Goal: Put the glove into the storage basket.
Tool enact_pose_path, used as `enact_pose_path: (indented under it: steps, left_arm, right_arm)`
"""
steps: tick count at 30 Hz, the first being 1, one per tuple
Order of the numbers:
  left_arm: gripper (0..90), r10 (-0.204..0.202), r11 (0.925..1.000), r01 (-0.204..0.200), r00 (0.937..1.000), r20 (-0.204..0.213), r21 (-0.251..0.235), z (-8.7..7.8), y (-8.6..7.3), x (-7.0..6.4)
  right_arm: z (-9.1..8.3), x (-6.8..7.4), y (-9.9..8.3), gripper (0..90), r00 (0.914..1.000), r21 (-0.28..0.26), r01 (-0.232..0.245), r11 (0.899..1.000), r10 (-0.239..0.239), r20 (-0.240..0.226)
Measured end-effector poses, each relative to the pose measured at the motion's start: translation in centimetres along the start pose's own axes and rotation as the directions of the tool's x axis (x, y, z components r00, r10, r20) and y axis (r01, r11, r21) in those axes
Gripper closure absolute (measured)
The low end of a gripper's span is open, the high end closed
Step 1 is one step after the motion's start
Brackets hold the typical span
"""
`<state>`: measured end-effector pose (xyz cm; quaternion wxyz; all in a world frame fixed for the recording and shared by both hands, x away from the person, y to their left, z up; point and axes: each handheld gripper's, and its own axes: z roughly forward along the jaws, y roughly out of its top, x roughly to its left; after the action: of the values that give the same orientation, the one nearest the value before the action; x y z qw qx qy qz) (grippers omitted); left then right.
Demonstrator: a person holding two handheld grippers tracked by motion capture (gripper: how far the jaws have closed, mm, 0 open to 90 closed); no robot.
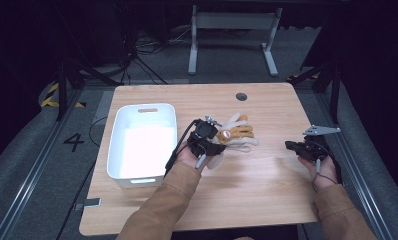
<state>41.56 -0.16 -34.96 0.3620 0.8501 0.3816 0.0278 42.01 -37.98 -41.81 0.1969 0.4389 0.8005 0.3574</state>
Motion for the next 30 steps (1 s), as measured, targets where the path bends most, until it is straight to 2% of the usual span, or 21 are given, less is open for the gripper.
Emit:
enact_pose_path:
  steps: [2, 4, 8, 12, 16, 18, 19, 20, 21, 24, 26, 27, 30]
  left_arm:
    - [68.6, -0.017, 0.9996, 0.017, 0.9999, -0.003, 0.023, -0.3, 0.4, 0.4]
    - [68.5, -0.034, 0.9986, 0.034, 0.9992, 0.022, 0.04, -0.5, 0.7, 0.7]
    - [68.3, -0.059, 0.9963, 0.057, 0.9979, 0.027, 0.064, -1.0, 1.1, 1.1]
    - [68.2, -0.087, 0.991, 0.087, 0.9962, -0.005, 0.102, -1.7, 1.8, 1.4]
    - [67.8, -0.107, 0.985, 0.108, 0.9941, -0.014, 0.135, -2.0, 2.1, 1.7]
    - [67.7, -0.134, 0.9787, 0.137, 0.9905, -0.032, 0.153, -2.4, 2.3, 2.1]
    - [67.8, -0.134, 0.9787, 0.137, 0.9905, -0.032, 0.153, -2.4, 2.3, 2.1]
    - [67.8, -0.149, 0.974, 0.155, 0.9876, -0.049, 0.165, -2.7, 2.5, 2.3]
    - [67.8, -0.149, 0.974, 0.155, 0.9876, -0.049, 0.165, -2.7, 2.5, 2.3]
    - [67.8, -0.166, 0.9672, 0.178, 0.9831, -0.077, 0.181, -3.6, 2.7, 2.8]
    - [67.8, -0.167, 0.9665, 0.18, 0.9823, -0.084, 0.183, -3.8, 2.8, 2.9]
    - [67.5, -0.182, 0.9633, 0.198, 0.9782, -0.1, 0.181, -4.3, 2.9, 3.3]
    - [67.4, -0.196, 0.9587, 0.217, 0.9729, -0.122, 0.184, -5.0, 3.1, 3.7]
  right_arm:
    - [0.1, -0.1, 0.0, 88.8, 1.0, 0.003, -0.001, 1.0, 0.001, -0.002]
    - [0.2, -0.1, 0.0, 88.8, 1.0, 0.004, -0.002, 1.0, 0.002, -0.003]
    - [0.3, -0.1, 0.1, 88.9, 1.0, 0.004, -0.001, 1.0, 0.001, -0.007]
    - [0.6, -0.2, 0.2, 88.8, 0.9999, 0.015, -0.002, 1.0, 0.002, -0.013]
    - [0.9, -0.1, 0.4, 88.8, 0.9999, 0.017, 0.003, 1.0, -0.002, -0.014]
    - [1.0, -0.1, 0.6, 88.8, 0.9998, 0.018, 0.005, 1.0, -0.005, -0.019]
    - [1.0, -0.1, 0.6, 88.8, 0.9998, 0.018, 0.005, 1.0, -0.005, -0.019]
    - [1.2, -0.1, 0.7, 88.8, 0.9998, 0.016, 0.006, 1.0, -0.006, -0.021]
    - [1.2, -0.1, 0.7, 88.8, 0.9998, 0.016, 0.006, 1.0, -0.006, -0.021]
    - [1.5, -0.2, 1.1, 88.8, 0.9996, 0.012, 0.008, 1.0, -0.008, -0.028]
    - [1.7, -0.2, 1.2, 88.9, 0.9995, 0.006, 0.004, 1.0, -0.004, -0.03]
    - [1.7, -0.2, 1.4, 88.8, 0.9995, 0.006, 0.006, 1.0, -0.006, -0.032]
    - [1.9, -0.1, 1.5, 88.8, 0.9994, 0.006, 0.007, 1.0, -0.007, -0.035]
